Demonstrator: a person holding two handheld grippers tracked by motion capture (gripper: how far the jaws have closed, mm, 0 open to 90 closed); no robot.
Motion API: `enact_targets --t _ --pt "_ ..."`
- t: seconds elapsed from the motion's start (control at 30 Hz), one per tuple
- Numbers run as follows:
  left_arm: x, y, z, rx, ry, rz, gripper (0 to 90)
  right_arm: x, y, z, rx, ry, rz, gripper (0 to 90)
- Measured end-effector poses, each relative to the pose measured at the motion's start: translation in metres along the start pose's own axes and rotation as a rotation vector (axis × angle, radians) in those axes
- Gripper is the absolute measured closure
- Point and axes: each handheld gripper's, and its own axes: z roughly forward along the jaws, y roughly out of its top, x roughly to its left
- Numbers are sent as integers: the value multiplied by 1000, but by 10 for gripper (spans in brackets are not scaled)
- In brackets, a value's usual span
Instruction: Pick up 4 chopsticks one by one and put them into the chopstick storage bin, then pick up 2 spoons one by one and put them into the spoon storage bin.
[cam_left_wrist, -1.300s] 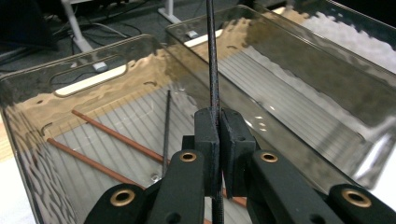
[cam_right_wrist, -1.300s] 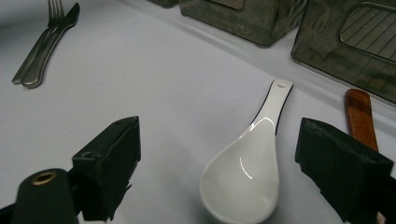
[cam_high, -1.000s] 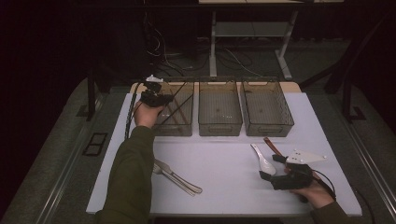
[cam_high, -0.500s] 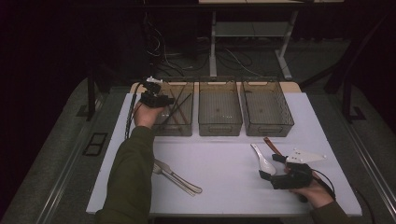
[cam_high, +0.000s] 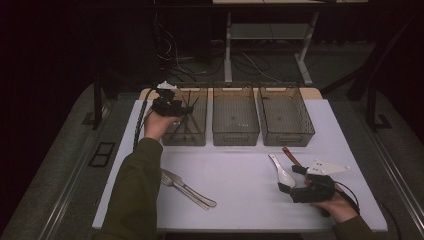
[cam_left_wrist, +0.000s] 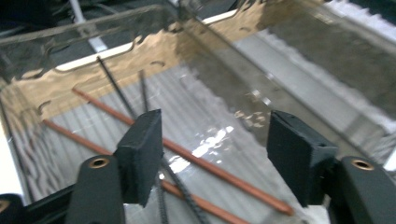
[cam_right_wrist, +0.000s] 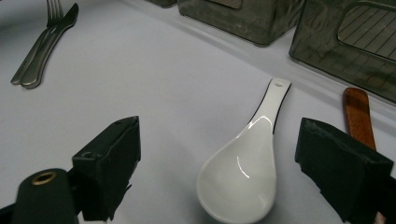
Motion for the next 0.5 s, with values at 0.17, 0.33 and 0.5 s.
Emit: enact_targets --t 0.17,0.33,0.5 --pt "-14 -1 -13 -13 -44 10 278 0 0 -2 -2 -3 4 141" --pt "-30 -3 -29 -24 -78 54 217 -1 -1 -2 -5 -2 5 141" --pt "-47 -8 -45 -38 -115 92 176 -1 0 -2 -5 -2 6 141"
